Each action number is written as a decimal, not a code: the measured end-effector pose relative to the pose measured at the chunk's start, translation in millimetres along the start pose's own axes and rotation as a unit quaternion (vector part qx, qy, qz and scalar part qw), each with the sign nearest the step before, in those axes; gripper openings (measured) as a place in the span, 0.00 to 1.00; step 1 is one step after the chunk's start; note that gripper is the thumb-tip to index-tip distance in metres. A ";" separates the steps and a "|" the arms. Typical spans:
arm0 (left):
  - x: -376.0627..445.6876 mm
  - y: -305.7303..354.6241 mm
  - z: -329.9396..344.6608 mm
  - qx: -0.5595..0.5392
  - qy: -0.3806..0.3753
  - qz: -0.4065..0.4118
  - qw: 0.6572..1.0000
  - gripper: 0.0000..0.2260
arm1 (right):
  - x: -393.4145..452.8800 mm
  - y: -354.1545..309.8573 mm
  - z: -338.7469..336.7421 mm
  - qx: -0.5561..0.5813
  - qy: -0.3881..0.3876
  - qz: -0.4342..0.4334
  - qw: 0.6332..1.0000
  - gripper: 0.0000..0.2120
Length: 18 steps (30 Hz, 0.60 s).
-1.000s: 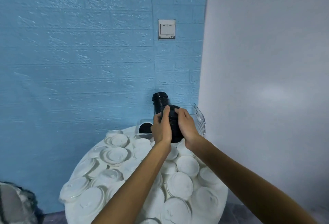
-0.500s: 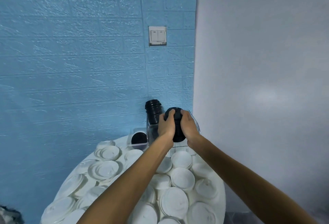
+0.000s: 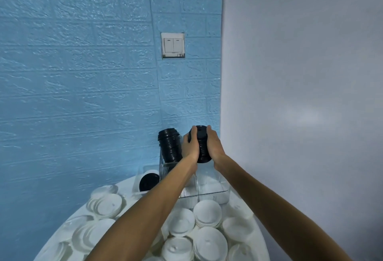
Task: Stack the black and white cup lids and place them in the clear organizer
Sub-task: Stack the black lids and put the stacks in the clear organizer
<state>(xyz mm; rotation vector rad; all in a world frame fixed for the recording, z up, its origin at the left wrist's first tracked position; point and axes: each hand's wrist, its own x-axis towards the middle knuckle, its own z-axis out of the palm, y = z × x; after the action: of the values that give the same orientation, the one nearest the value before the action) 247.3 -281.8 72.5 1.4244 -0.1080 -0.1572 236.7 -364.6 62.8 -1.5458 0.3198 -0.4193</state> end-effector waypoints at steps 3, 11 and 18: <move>15.4 -8.3 2.6 -0.006 -0.021 -0.010 1.000 0.27 | 18.3 8.2 -2.6 -0.011 -0.012 0.000 1.000 0.27; 43.2 -24.2 12.0 -0.036 -0.040 -0.033 0.998 0.25 | 52.6 21.3 -17.2 -0.032 -0.042 0.019 0.998 0.25; 62.3 -30.0 19.5 -0.016 -0.052 -0.056 0.997 0.25 | 65.3 31.6 -21.3 -0.036 -0.028 0.021 0.999 0.25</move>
<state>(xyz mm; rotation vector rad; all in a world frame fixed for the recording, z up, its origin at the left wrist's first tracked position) 304.0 -315.7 44.4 1.3917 -0.1117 -0.3244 287.0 -413.8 35.1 -1.6163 0.3256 -0.3334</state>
